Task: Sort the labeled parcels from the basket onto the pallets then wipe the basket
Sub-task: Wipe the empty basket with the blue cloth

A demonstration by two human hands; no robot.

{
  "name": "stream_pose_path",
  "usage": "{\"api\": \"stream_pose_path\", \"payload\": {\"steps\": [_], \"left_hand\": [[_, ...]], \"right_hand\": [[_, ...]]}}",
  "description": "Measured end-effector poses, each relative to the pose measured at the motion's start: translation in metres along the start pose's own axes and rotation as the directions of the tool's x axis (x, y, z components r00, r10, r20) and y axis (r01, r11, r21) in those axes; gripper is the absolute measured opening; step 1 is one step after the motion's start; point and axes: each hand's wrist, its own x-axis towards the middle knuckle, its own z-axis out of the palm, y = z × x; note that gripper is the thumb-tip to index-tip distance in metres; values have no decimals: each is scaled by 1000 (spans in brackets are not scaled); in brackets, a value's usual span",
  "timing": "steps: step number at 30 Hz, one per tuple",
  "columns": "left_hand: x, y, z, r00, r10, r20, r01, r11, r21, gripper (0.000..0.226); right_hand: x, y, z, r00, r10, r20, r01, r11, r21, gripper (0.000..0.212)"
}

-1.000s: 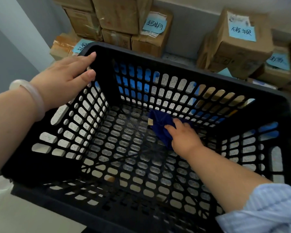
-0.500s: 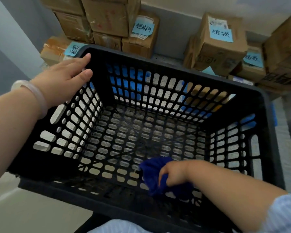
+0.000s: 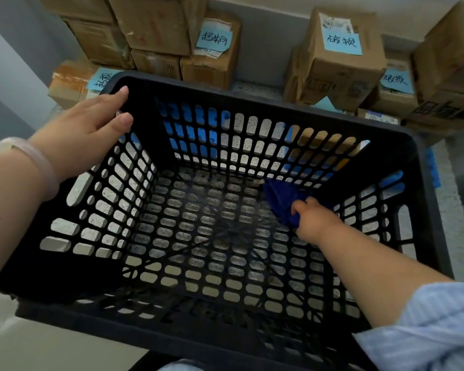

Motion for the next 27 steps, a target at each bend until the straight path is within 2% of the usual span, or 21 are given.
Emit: {"api": "stream_pose_path", "payload": {"steps": [2, 4, 6, 8, 9, 10, 11, 13, 14, 15, 16, 17, 18, 19, 20, 23, 25, 27], "left_hand": [[1, 0, 0, 1000, 0, -6, 0, 1000, 5, 80], [1, 0, 0, 1000, 0, -18, 0, 1000, -12, 74], [1, -1, -1, 1000, 11, -28, -12, 1000, -18, 73], [1, -1, 0, 1000, 13, -27, -13, 1000, -16, 70], [1, 1, 1, 1000, 5, -22, -5, 1000, -11, 67], [0, 2, 1, 1000, -3, -15, 3, 1000, -6, 65], [0, 3, 1, 1000, -4, -10, 4, 1000, 1, 65], [0, 3, 1, 1000, 13, -5, -13, 1000, 16, 66], [1, 2, 1, 1000, 24, -4, -24, 1000, 18, 65], [1, 0, 1, 1000, 28, -3, -28, 999, 15, 65], [2, -2, 1, 1000, 25, -6, -25, 1000, 10, 65], [2, -4, 1, 1000, 23, -11, -23, 1000, 10, 67], [2, -6, 2, 1000, 25, -14, -25, 1000, 16, 69], [2, -7, 2, 999, 31, -15, -31, 999, 23, 69], [2, -7, 3, 999, 36, -16, -35, 999, 25, 69], [2, -3, 4, 999, 42, -32, -41, 999, 20, 67], [2, -1, 3, 999, 41, -31, -40, 999, 23, 70], [1, -1, 1, 999, 32, -21, -32, 999, 20, 80]], "right_hand": [[-11, -6, 6, 995, -36, 97, 33, 999, 34, 34], [-29, -17, 13, 960, -68, 272, 61, 998, 34, 28], [-51, -31, 20, 868, -71, 492, 68, 997, 25, 35], [-68, -40, 23, 728, -41, 684, 117, 991, -65, 49], [-73, -42, 22, 682, -19, 731, 126, 988, -92, 52], [-75, -41, 19, 671, 7, 741, 108, 988, -107, 53], [-71, -39, 14, 702, 23, 711, 91, 988, -122, 52], [-62, -31, -1, 849, 38, 527, 25, 993, -112, 44], [-56, -25, -11, 933, 38, 358, -20, 998, -53, 40], [-49, -19, -21, 987, 54, 153, -64, 996, 56, 36], [-43, -13, -29, 994, 92, -55, -80, 979, 187, 31], [-37, -6, -34, 964, 125, -234, -60, 961, 268, 27], [-32, -2, -35, 928, 139, -344, -40, 960, 279, 26], [-29, 3, -33, 920, 129, -370, -45, 973, 228, 30], [-28, 7, -28, 939, 113, -325, -69, 987, 142, 36], [-25, 3, -3, 994, 111, -2, -110, 982, -152, 41], [-28, -9, 9, 975, 74, 212, -26, 975, -220, 38], [-37, -26, 19, 918, 64, 392, 23, 976, -215, 37]]}}
